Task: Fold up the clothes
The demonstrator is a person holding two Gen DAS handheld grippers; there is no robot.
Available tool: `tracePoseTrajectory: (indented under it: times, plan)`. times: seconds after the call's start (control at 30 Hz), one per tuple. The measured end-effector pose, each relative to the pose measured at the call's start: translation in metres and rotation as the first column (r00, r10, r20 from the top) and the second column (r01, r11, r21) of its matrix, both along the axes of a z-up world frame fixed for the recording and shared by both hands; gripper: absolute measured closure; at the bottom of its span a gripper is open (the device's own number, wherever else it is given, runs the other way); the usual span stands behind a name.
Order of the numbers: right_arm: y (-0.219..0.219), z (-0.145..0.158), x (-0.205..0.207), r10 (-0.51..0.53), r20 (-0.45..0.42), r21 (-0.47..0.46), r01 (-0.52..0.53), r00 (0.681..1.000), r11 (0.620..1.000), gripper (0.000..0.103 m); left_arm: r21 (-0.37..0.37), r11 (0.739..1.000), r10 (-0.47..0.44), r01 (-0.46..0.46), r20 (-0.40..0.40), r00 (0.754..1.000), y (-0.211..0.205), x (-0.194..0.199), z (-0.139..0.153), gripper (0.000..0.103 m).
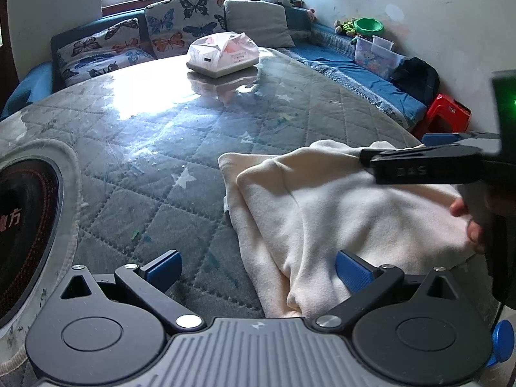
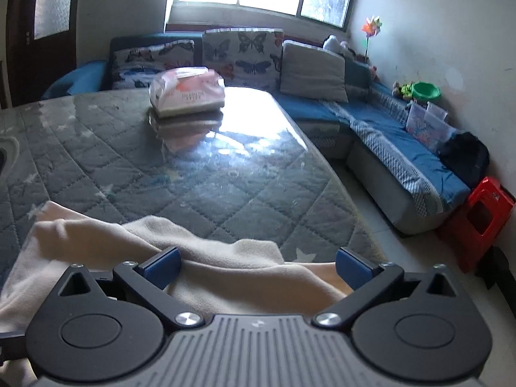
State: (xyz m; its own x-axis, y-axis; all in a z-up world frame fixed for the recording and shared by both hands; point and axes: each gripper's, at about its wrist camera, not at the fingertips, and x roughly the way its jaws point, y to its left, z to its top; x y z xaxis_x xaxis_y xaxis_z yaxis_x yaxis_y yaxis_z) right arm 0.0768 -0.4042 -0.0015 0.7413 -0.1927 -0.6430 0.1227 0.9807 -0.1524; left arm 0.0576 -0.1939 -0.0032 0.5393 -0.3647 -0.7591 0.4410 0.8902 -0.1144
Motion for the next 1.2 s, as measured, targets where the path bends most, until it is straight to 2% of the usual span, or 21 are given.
tracePoseTrajectory:
  times: [0.6,0.93,1.2]
  plan:
    - [0.013,0.013,-0.092,-0.014,0.07,0.054,0.011,0.997,0.998,0.0,-0.013,0.999,0.034,-0.034,0.0,0.999,0.024,-0.025,0.009,0.0]
    - [0.028,0.005,-0.133,-0.069,0.039,0.127,0.063,0.997,0.99,0.0,0.041,0.998,0.055,-0.055,0.011,0.998,0.038,-0.049,0.011,0.0]
    - [0.033,0.001,-0.161,-0.096,0.028,0.126,0.091,0.995,0.988,0.0,0.041,0.999,0.018,-0.018,0.004,1.0,0.035,-0.066,0.011,0.0]
